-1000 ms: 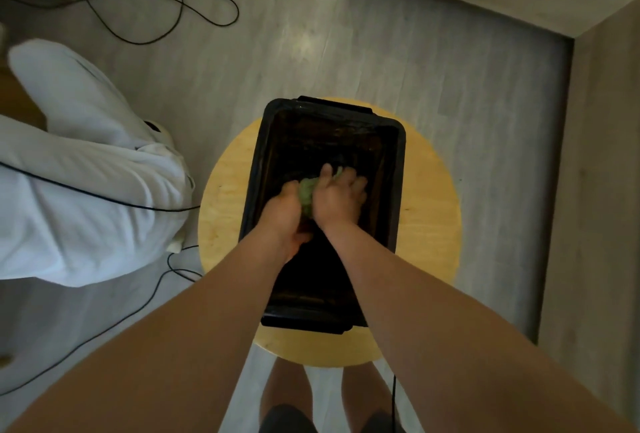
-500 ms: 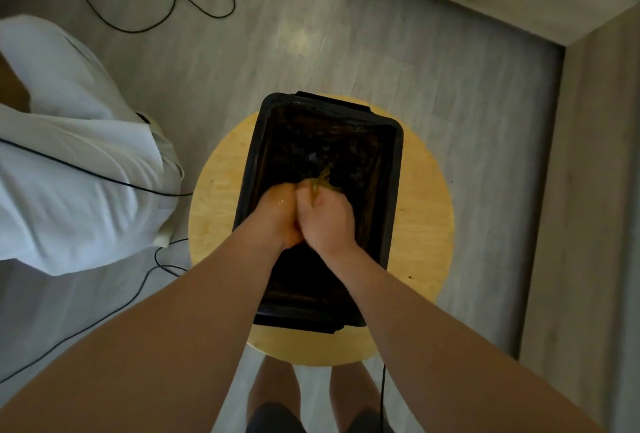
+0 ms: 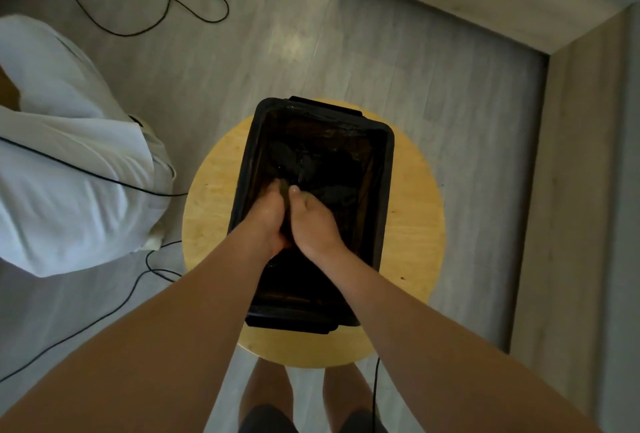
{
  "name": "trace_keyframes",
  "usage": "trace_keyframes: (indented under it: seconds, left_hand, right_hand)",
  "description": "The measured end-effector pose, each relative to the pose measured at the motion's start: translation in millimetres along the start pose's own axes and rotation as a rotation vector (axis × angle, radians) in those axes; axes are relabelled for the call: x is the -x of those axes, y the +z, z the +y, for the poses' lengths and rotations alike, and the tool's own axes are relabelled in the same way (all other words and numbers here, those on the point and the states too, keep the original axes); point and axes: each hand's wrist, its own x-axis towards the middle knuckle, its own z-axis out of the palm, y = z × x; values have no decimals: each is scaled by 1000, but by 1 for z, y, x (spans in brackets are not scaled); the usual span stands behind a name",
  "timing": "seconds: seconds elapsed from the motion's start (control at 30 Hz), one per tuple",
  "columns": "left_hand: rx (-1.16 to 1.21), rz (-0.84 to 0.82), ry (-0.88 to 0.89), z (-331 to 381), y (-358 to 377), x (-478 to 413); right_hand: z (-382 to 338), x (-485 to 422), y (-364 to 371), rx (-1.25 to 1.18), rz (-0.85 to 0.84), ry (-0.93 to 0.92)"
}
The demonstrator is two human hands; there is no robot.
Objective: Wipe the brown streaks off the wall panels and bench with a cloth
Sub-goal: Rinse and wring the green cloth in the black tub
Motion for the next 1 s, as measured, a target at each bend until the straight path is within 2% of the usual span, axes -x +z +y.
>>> trace_keyframes:
  seconds: [0.13, 0.27, 0.33, 0.47, 0.53, 0.57, 0.63, 0.7, 0.77, 0.9, 1.0]
  left_hand:
    - [-73, -35, 12, -2, -5, -9]
    - [-39, -10, 20, -6, -5, 1]
    - [33, -1, 39, -9, -1, 2]
    - [-42, -18, 88, -16, -4, 3]
    - [-110, -28, 52, -15, -6, 3]
    - [-134, -29, 41, -14, -7, 3]
    - [-145, -26, 15, -14, -9, -3]
    - [-130, 5, -6, -13, -7, -5]
    - [-114, 33, -2, -10, -6, 0]
    - [-110, 21, 7, -4, 1, 22]
    - [-221, -31, 30, 1, 13, 48]
  right_hand:
    - [-11, 33, -5, -5, 120, -312]
    - [1, 6, -2, 333, 279, -403]
    - [8, -15, -7, 493, 326, -385]
    - [0, -52, -24, 617, 404, -84]
    - [-4, -53, -17, 467, 471, 12]
    - [-6, -48, -11, 398, 441, 49]
    - [-5, -38, -3, 372, 212, 133]
    - [-6, -22, -12, 321, -17, 143]
    - [-13, -4, -25, 112, -109, 98]
    - [-33, 30, -45, -186, -131, 136]
    - [-44, 50, -61, -211, -12, 118]
